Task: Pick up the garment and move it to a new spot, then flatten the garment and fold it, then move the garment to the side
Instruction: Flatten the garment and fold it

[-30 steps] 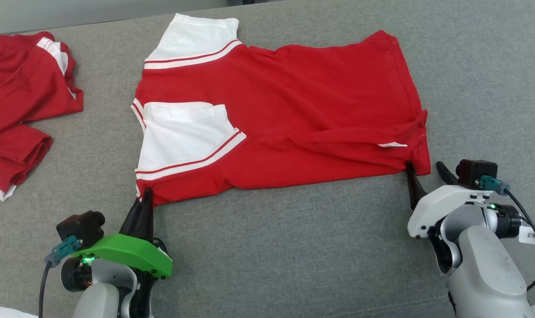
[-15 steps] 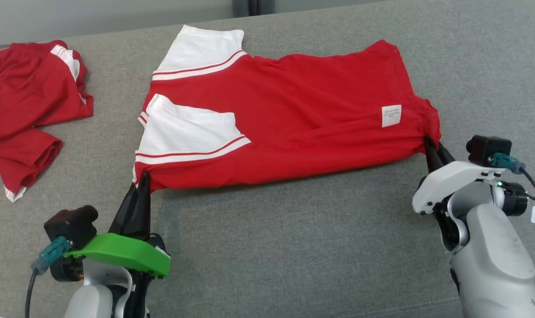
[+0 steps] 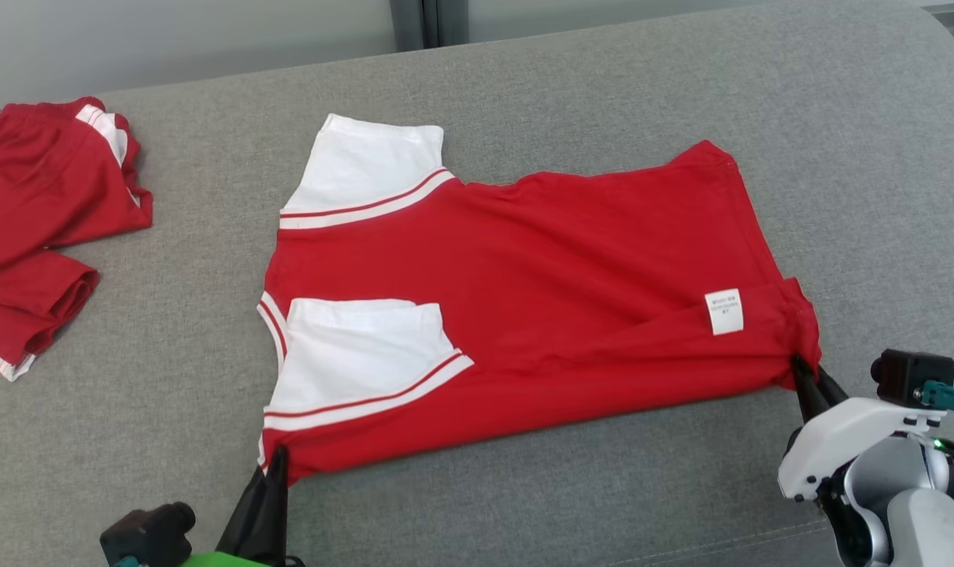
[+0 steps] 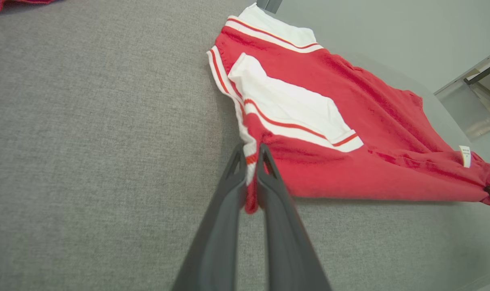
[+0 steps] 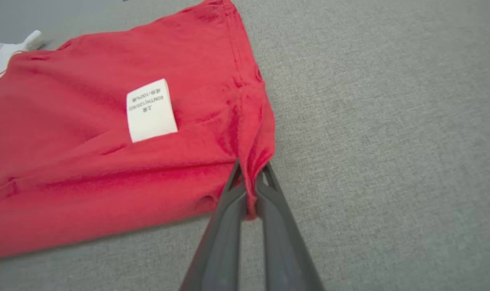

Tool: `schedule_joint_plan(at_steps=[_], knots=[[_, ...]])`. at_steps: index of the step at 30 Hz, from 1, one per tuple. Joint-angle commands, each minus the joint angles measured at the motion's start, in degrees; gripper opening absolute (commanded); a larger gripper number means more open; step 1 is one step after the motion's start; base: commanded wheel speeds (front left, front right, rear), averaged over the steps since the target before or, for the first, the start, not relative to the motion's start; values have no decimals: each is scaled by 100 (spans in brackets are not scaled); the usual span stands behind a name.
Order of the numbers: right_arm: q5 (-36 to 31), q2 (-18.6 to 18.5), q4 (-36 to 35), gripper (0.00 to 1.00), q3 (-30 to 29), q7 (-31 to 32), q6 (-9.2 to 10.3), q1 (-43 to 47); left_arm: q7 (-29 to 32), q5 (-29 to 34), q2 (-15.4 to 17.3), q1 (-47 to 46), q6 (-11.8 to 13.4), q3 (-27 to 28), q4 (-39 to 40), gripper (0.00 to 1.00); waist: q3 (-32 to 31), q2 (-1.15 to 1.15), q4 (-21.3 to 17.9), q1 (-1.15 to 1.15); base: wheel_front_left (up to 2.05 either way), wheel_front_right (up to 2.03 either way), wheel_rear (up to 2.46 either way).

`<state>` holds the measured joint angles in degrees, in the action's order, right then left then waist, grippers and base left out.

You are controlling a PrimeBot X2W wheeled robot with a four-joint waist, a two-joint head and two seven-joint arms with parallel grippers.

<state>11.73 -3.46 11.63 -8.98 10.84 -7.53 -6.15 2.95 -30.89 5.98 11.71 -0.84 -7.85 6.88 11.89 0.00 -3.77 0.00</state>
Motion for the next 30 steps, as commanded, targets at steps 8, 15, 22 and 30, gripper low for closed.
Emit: schedule_joint_plan(at_steps=[8, 15, 22, 30], knots=[[52, 46, -212, 51, -11, 21, 8, 451, -98, -114, -44, 223, 20, -41, -339, 42, 58, 0, -27, 0, 0, 0, 0], [117, 51, -322, 100, -91, -201, 8, 381, -164, 137, 282, -153, 77, 144, -268, 100, 163, 0, -75, 0, 0, 0, 0], [-67, 53, -734, 100, -205, -187, 7, 57, 616, 722, 1161, -1520, -96, 35, 125, 100, 317, 0, -115, 0, 0, 0, 0], [-244, 53, -999, 100, 304, -22, 7, -909, 1942, 762, 1795, -4067, -437, -145, -340, 100, 1039, 0, -518, 0, 0, 0, 0]])
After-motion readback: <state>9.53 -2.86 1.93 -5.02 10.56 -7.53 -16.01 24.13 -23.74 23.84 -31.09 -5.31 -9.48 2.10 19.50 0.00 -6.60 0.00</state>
